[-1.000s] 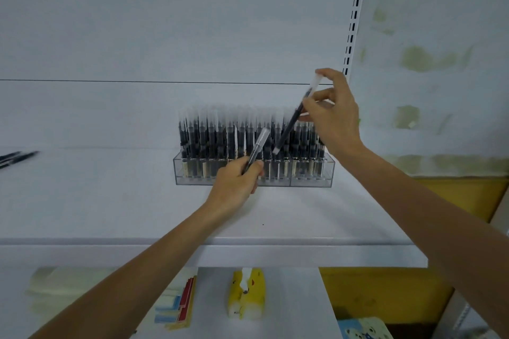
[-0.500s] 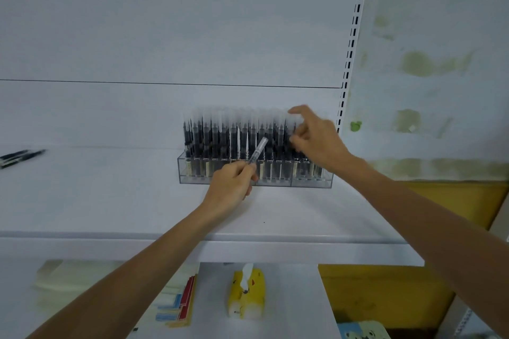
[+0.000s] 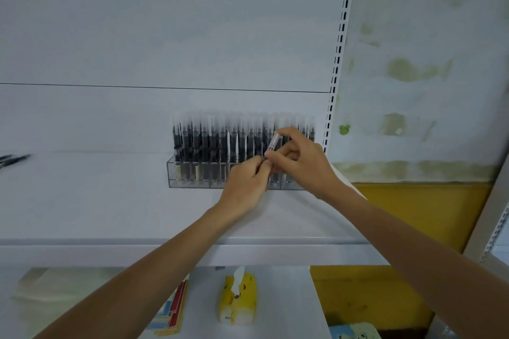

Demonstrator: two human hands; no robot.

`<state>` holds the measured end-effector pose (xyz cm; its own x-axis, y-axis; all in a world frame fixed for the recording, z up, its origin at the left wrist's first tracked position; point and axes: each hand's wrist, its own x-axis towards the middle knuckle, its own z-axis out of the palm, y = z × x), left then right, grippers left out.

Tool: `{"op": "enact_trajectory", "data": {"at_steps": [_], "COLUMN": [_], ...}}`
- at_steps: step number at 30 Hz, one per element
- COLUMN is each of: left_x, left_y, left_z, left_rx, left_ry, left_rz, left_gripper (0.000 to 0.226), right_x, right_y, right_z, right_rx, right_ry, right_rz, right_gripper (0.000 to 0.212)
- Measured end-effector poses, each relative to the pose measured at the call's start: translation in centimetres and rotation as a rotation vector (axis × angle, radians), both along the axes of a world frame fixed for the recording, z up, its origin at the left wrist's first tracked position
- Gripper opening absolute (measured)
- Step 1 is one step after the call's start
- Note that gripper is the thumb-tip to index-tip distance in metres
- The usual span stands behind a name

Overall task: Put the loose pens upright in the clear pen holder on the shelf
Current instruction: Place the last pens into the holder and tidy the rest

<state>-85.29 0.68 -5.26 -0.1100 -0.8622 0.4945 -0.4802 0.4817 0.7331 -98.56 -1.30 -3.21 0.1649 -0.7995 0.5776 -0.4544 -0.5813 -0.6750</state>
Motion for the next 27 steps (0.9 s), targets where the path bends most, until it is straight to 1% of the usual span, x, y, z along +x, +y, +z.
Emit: {"op": "enact_trajectory", "data": {"at_steps": [2, 4, 5, 6, 8, 10, 12, 13, 14, 17, 25, 27], "left_x": [-0.5, -1.0, -1.2, -1.2, -0.8, -0.1, 0.2, 0.2, 0.1, 0.0, 0.0, 0.0], "left_y": [-0.2, -0.2, -0.2, -0.2, -0.5, -0.9, -1.1, -1.2, -1.3, -1.2, -1.3, -1.3], "left_z": [-0.2, -0.5, -0.6, -0.9, -1.4, -2.2, -2.8, -2.9, -3.0, -2.8, -2.8, -2.9], "left_rx": [-0.028, -0.057, -0.076, -0.096, -0.133, -0.116, -0.047, -0.042, -0.048, -0.051, -0.059, -0.071], "left_ry": [-0.038, -0.055, -0.068, -0.084, -0.163, -0.351, -0.62, -0.715, -0.755, -0.734, -0.688, -0.691], "left_rz": [-0.002, -0.024, -0.036, -0.045, -0.028, -0.023, -0.05, -0.05, -0.046, -0.036, -0.025, -0.019], "left_gripper": [0.026, 0.013, 0.018, 0.029, 0.041, 0.041, 0.036, 0.036, 0.036, 0.035, 0.033, 0.034], "right_x": [-0.3, -0.6, -0.8, -1.0, -1.6, -2.2, -2.7, -2.8, -2.8, -2.6, -2.0, -2.0], "right_y": [-0.1, -0.2, -0.3, -0.5, -1.0, -1.6, -2.2, -2.4, -2.7, -3.3, -3.5, -3.5], "right_z": [0.2, 1.0, 1.6, 2.3, 3.7, 4.7, 5.1, 5.0, 4.8, 3.9, 3.8, 3.1], "right_rx": [0.069, 0.092, 0.082, 0.056, -0.042, -0.167, -0.267, -0.301, -0.327, -0.368, -0.386, -0.354], "right_ry": [-0.147, -0.295, -0.362, -0.412, -0.442, -0.419, -0.359, -0.318, -0.269, -0.139, -0.036, 0.075], "right_rz": [0.02, 0.041, 0.038, 0.016, -0.085, -0.163, -0.183, -0.186, -0.194, -0.225, -0.205, -0.203], "right_gripper": [0.038, 0.04, 0.04, 0.039, 0.04, 0.042, 0.042, 0.042, 0.042, 0.041, 0.042, 0.041]}}
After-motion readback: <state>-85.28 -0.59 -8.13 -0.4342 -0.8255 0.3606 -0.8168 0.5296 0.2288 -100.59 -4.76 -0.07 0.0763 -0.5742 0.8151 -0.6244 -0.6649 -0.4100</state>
